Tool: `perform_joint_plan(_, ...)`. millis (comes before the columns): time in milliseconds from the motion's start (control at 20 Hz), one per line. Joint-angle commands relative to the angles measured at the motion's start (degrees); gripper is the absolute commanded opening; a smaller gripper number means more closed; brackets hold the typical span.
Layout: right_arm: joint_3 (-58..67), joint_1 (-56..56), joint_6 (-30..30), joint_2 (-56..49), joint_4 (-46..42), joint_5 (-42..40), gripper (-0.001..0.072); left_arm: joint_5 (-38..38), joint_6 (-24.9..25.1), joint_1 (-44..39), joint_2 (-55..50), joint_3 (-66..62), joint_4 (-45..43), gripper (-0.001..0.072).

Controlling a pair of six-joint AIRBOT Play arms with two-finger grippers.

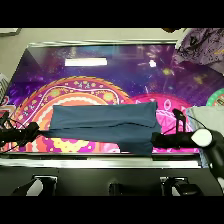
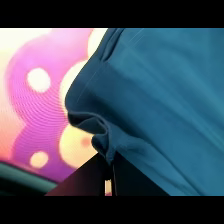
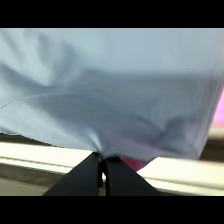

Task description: Fold the clothes and pants, and hang the long-sleeved shirts on hangers.

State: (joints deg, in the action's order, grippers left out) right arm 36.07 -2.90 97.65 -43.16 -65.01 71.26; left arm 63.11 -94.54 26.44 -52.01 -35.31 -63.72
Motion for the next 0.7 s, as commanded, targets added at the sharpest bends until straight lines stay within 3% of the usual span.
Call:
perform_joint_plan(0, 6.43, -0.04, -5.66, -10.27, -0.46, -4.07, 0.0029, -6.32, 0.02, -2.58, -4.07, -2.36, 1.07, 0.0013)
perform_joint_plan(200, 15.21, -0.04, -8.81, -22.01, -1.84, -6.36, 0.0029, -8.59, 0.92, -5.84, -13.81, -11.23, 0.72, 0.0013)
perform_joint_plan(650, 33.00, -0.04, -10.01, -39.52, -6.21, -7.39, 0.0030, -8.50, 1.05, -10.78, -34.49, -29.92, 0.74, 0.0013)
